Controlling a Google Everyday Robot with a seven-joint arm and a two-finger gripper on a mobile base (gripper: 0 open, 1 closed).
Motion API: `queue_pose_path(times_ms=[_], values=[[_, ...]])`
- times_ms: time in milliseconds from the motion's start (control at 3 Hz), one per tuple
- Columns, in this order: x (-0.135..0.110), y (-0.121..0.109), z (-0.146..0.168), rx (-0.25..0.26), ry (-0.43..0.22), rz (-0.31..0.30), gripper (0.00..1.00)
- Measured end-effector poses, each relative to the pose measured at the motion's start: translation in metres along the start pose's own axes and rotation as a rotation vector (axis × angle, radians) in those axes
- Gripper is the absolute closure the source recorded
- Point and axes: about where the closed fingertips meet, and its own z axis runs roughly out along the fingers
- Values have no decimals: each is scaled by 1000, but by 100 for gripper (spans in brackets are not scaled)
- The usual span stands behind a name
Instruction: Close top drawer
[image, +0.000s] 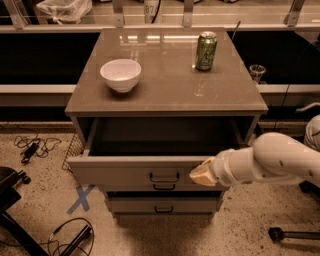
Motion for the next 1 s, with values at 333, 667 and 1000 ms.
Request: queue_pose_path(times_ms=[333, 667, 1000], values=[[-8, -47, 22, 11, -18, 7, 100], [-27, -77, 21, 46, -54, 1, 100], [-27, -77, 21, 46, -54, 1, 100]])
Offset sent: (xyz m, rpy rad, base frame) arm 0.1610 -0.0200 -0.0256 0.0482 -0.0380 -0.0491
